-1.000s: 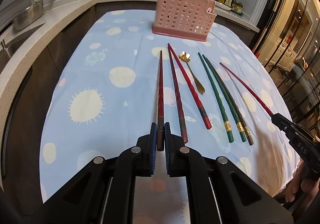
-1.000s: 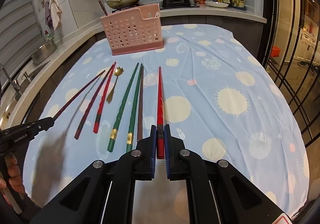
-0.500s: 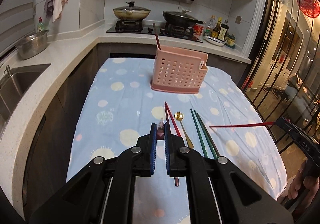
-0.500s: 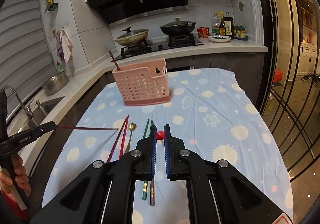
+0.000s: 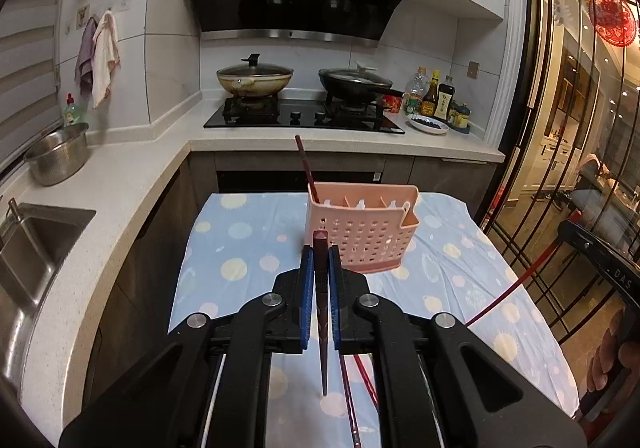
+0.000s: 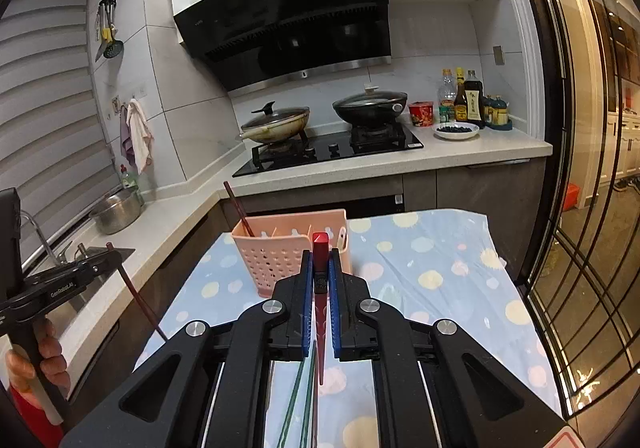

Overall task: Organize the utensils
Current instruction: 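Carry the dark red chopstick with the left tool while the right tool lowers the red chopstick into the holder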

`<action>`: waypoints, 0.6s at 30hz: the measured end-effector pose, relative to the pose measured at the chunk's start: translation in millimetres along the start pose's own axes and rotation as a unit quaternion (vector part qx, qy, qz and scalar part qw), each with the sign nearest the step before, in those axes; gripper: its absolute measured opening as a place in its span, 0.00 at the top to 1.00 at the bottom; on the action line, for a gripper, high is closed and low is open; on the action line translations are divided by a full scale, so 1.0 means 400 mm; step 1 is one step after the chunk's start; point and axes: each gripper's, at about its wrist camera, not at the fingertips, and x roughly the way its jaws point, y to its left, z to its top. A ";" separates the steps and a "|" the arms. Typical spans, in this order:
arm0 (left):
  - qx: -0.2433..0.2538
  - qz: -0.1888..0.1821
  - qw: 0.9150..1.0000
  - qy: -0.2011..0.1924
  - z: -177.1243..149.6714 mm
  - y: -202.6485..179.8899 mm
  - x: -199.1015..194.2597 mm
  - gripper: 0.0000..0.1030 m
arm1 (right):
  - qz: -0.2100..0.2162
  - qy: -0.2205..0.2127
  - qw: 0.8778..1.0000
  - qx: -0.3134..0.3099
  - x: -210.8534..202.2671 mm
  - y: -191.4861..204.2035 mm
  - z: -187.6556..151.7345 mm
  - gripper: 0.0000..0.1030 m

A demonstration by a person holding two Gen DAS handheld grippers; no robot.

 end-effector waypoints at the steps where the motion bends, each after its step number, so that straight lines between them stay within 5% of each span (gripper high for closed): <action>1: 0.003 -0.001 1.000 -0.006 0.018 -0.005 0.002 0.93 | 0.003 -0.005 1.000 0.000 0.009 0.003 0.019 0.93; 18: 0.032 -0.019 0.995 -0.093 0.371 -0.116 0.124 0.93 | 0.011 -0.072 0.997 0.001 0.239 0.065 0.333 0.93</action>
